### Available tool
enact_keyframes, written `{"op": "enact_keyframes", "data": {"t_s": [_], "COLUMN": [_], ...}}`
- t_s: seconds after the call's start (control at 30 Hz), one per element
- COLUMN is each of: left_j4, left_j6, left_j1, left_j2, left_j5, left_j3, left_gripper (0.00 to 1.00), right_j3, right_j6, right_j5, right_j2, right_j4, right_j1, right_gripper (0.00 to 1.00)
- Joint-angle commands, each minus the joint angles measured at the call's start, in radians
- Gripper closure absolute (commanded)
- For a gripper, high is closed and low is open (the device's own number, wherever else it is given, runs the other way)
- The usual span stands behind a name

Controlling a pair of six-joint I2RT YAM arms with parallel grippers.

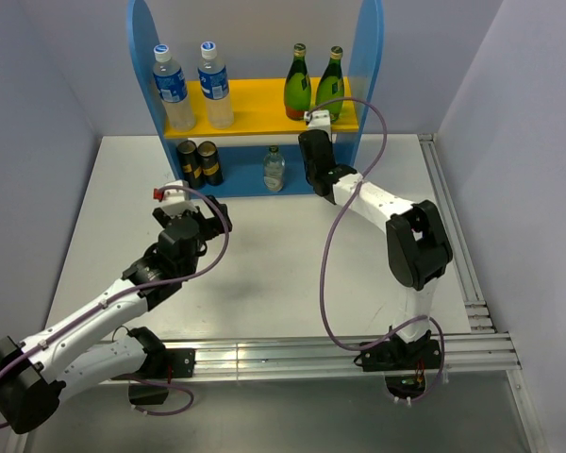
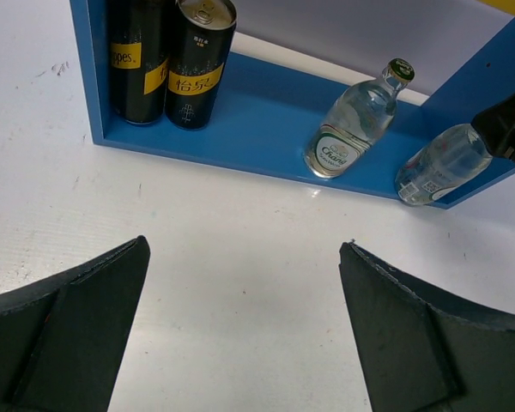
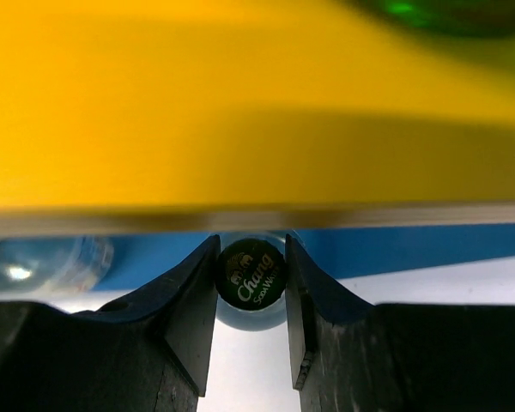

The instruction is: Place and organize the beverage onto the shelf

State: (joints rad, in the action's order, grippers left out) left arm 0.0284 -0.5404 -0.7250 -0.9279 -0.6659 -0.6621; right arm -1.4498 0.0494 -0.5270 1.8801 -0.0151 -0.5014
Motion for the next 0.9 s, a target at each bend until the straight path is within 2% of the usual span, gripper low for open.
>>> {"op": "enact_keyframes", "data": {"t_s": [0.0, 0.2, 0.4, 0.63, 0.87], "left_j4": [0.053, 0.059, 0.068, 0.076, 0.077], "left_j6": [-0.009, -0.010, -0.020, -0.018, -0.013], "left_j1": [0.002, 0.004, 0.003, 0.004, 0.004], "left_j2": [0.000, -0.009, -0.023, -0.022, -0.022], "left_j5": [0.014, 0.012, 0.023, 0.020, 0.012], "left_j3": [0.009, 0.012, 0.013, 0.021, 0.024], "left_gripper": [0.01, 0.01, 0.01, 0.01, 0.01], "right_j3": [0.031, 0.051, 0.037, 0.012, -0.032], "right_j6": [0.127, 0.265, 0.369, 0.417, 0.394], "right_j5": [-0.099, -0.134, -0.084, -0.050, -0.050], "right_j2": [-0.016, 0.007, 0.030, 0.062, 0.109], "right_j4": [0.240, 0.238, 0.228, 0.253, 0.256], "right_j1": [0.008, 0.012, 0.014, 0.008, -0.012], "right_gripper": [1.00, 1.00, 1.00, 1.00, 1.00]}}
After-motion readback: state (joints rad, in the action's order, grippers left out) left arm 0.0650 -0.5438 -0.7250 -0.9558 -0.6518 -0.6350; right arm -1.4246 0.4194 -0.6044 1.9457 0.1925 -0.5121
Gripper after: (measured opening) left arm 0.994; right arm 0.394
